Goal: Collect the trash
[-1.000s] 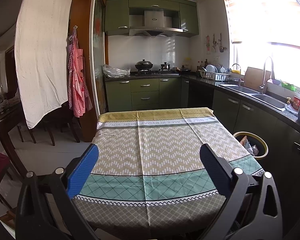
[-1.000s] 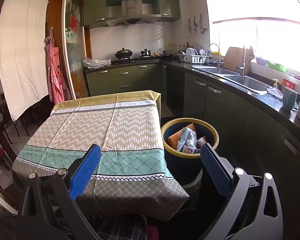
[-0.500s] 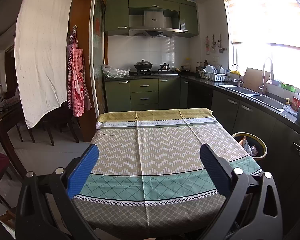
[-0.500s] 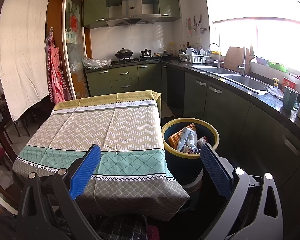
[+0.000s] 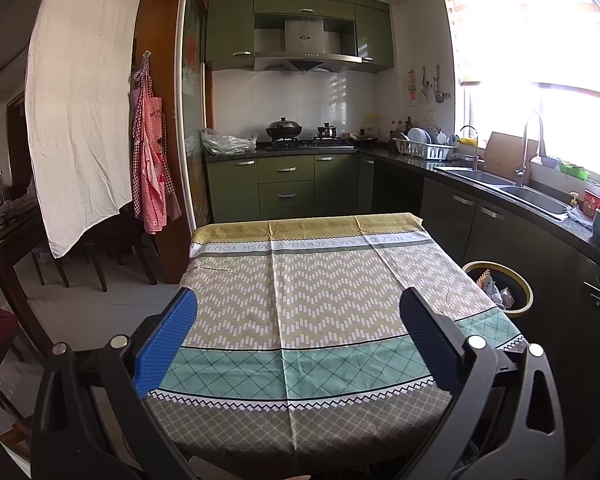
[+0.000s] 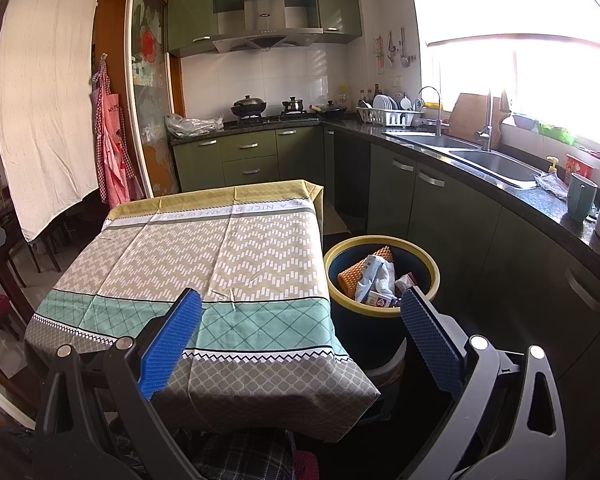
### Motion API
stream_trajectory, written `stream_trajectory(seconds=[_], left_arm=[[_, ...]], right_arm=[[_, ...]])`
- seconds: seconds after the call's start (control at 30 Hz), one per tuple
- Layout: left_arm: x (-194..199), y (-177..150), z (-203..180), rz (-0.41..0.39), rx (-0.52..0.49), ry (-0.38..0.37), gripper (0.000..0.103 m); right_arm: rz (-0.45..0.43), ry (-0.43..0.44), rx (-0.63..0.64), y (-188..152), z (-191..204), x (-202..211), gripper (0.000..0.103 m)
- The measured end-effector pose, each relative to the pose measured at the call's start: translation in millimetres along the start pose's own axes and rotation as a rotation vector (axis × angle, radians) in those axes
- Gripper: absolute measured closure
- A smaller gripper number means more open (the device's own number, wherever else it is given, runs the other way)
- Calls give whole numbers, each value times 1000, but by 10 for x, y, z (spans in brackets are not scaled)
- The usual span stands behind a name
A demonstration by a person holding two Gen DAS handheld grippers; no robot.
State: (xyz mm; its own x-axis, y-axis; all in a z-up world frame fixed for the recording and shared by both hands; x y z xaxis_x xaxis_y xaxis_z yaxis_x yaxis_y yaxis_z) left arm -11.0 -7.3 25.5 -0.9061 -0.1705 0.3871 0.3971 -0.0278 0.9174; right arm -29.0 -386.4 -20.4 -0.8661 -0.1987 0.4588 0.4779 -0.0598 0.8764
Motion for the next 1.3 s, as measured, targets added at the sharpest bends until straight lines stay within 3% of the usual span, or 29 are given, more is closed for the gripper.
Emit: stream_trajectory(seconds=[0.67, 1.0, 1.3], left_arm=[[-28, -7, -25, 17, 12, -50, 7], [-43, -23, -82, -4, -25, -22, 7], [-98, -3, 10, 31, 16, -36, 7]], right_arm=[[6, 5, 4, -8, -16, -30, 5], [7, 8, 5, -10, -35, -47, 5], [10, 9, 0, -26, -63, -58, 5]])
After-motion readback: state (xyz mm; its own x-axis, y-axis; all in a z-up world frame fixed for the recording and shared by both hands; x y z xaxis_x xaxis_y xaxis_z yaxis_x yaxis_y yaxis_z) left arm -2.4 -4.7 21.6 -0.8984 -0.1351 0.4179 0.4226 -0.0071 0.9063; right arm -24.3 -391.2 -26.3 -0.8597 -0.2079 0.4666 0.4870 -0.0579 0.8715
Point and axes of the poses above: each gripper's, at about its wrist camera, not at the fingertips, and x roughly against the way its jaws point, z to its left, y to its top, the point moved 2 cm from there along -x, roughly the way its jaws point, and after that the axes turned 9 degrees about y, right-handed, at the moved point
